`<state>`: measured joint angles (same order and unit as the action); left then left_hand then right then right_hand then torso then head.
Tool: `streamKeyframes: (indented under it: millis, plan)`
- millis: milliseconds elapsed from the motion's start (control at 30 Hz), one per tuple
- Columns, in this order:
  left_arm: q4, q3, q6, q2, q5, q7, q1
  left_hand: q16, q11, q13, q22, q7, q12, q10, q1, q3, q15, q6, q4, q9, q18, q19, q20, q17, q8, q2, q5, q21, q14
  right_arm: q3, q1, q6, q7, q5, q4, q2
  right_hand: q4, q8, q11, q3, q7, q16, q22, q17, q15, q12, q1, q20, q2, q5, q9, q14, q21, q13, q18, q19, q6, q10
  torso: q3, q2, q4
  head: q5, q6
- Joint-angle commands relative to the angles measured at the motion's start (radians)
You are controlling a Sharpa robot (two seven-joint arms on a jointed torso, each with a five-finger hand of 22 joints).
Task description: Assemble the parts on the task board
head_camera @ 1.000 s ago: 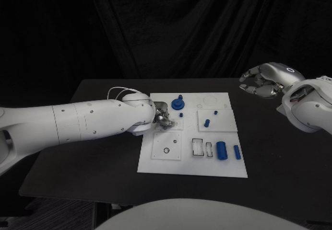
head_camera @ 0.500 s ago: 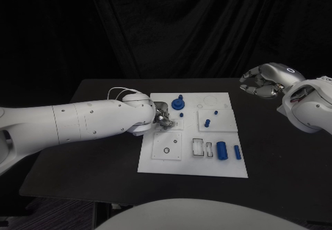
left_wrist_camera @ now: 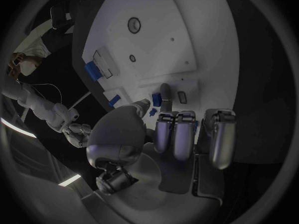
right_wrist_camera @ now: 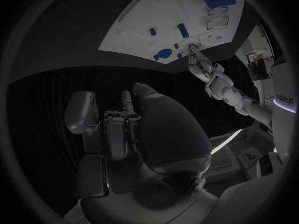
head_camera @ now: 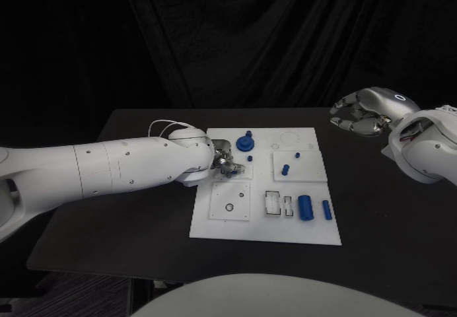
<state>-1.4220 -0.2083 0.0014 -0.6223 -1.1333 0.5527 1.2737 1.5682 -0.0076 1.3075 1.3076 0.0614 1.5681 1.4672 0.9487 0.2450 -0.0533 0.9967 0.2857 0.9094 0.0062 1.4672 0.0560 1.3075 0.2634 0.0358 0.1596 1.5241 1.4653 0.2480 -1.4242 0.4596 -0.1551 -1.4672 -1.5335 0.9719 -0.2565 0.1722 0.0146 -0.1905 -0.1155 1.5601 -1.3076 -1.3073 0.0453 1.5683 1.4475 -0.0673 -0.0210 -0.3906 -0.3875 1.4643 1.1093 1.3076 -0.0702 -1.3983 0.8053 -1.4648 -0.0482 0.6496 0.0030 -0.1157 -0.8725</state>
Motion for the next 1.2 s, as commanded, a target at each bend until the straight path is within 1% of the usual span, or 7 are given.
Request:
streamKeyframes:
  millis: [33,600,667,767,967,1133,1200]
  plan:
    - [0.002,-0.003,-0.007,0.002,0.005,0.011,-0.008,0.003,0.011,0.263,0.205,0.008,0.003,0.104,-0.018,-0.021,0.01,-0.014,0.003,-0.006,0.016,0.035,0.011,0.263,-0.018,0.007,-0.009,-0.006,0.105,-0.001,0.002,-0.008,-0.02,-0.003,0.0,0.001,-0.001,-0.006,0.006,-0.007,0.0,-0.004,-0.141,-0.255,-0.003,0.003,0.009,0.0,-0.002,-0.004,0.001,0.102,-0.006,0.263,-0.021,0.007,-0.008,-0.106,0.0,0.0,-0.0003,0.001,0.0]
    - [0.011,-0.003,-0.008,-0.001,0.005,0.015,-0.018,0.003,0.014,0.263,0.204,0.01,0.003,0.104,-0.024,-0.038,0.013,-0.015,0.002,0.005,0.016,0.034,0.015,0.263,-0.024,0.026,0.012,-0.008,0.105,-0.001,0.005,-0.016,-0.024,-0.003,0.001,0.0,-0.001,-0.009,0.006,-0.008,0.0,-0.006,-0.139,-0.254,-0.003,0.003,0.008,0.0,-0.004,-0.004,0.002,0.101,-0.011,0.263,-0.022,0.009,-0.012,-0.106,0.0004,0.0,0.0006,-0.004,0.0]
    - [0.012,-0.003,-0.011,-0.001,0.005,0.013,-0.019,0.003,0.016,0.263,0.204,0.013,0.003,0.104,-0.021,-0.054,0.015,-0.035,0.002,0.042,0.016,0.034,0.018,0.263,-0.01,0.033,0.015,-0.009,0.105,-0.001,0.005,-0.016,-0.025,-0.003,0.0,0.0,-0.001,-0.009,0.006,-0.008,0.0,-0.006,-0.139,-0.254,-0.003,0.003,0.008,0.0,-0.004,-0.004,0.002,0.101,-0.011,0.263,-0.022,0.009,-0.012,-0.106,0.0003,0.0,0.0002,-0.005,0.0]
    - [0.013,-0.003,-0.018,-0.001,0.005,0.006,-0.02,0.003,0.017,0.263,0.206,0.013,0.003,0.104,-0.028,-0.071,0.016,-0.048,0.005,0.077,0.016,0.035,0.019,0.263,0.006,0.046,0.013,-0.008,0.105,-0.001,0.005,-0.016,-0.025,-0.003,0.001,0.0,-0.001,-0.009,0.006,-0.008,0.0,-0.006,-0.139,-0.254,-0.003,0.003,0.007,0.0,-0.004,-0.004,0.003,0.101,-0.011,0.263,-0.022,0.009,-0.013,-0.106,0.0003,0.0,0.0005,-0.004,0.0]
    - [0.015,-0.003,-0.032,-0.001,0.005,-0.014,-0.021,0.003,0.017,0.263,0.206,0.013,0.003,0.104,-0.035,-0.082,0.016,-0.058,0.005,0.106,0.016,0.035,0.02,0.263,0.018,0.062,0.016,-0.009,0.105,-0.001,0.006,-0.016,-0.025,-0.003,0.001,0.0,-0.001,-0.009,0.006,-0.008,0.0,-0.006,-0.139,-0.254,-0.003,0.003,0.007,0.0,-0.004,-0.004,0.003,0.101,-0.011,0.263,-0.022,0.009,-0.013,-0.106,0.0005,0.0,0.0007,-0.003,0.0]
    - [0.012,-0.003,-0.045,-0.003,0.005,-0.028,-0.022,0.003,0.016,0.263,0.208,0.012,0.003,0.104,0.02,-0.091,0.016,-0.081,-0.008,0.156,0.016,0.035,0.019,0.263,0.035,0.051,0.069,-0.011,0.105,-0.001,0.006,-0.016,-0.025,-0.003,0.0,0.001,-0.001,-0.009,0.006,-0.008,0.0,-0.006,-0.139,-0.254,-0.003,0.003,0.007,0.0,-0.004,-0.004,0.003,0.101,-0.011,0.263,-0.022,0.009,-0.013,-0.106,0.0,0.0,0.0003,-0.003,0.0]
    - [0.01,-0.003,-0.047,-0.005,0.005,-0.032,-0.022,0.003,0.016,0.263,0.207,0.012,0.003,0.104,0.032,-0.093,0.016,-0.084,-0.011,0.163,0.017,0.034,0.019,0.263,0.036,0.047,0.079,-0.011,0.105,-0.001,0.006,-0.016,-0.026,-0.003,0.0,0.002,-0.001,-0.009,0.006,-0.008,0.0,-0.006,-0.139,-0.254,-0.003,0.003,0.007,0.0,-0.004,-0.004,0.003,0.101,-0.011,0.263,-0.022,0.009,-0.013,-0.106,0.0001,0.0,0.0001,-0.004,0.0]
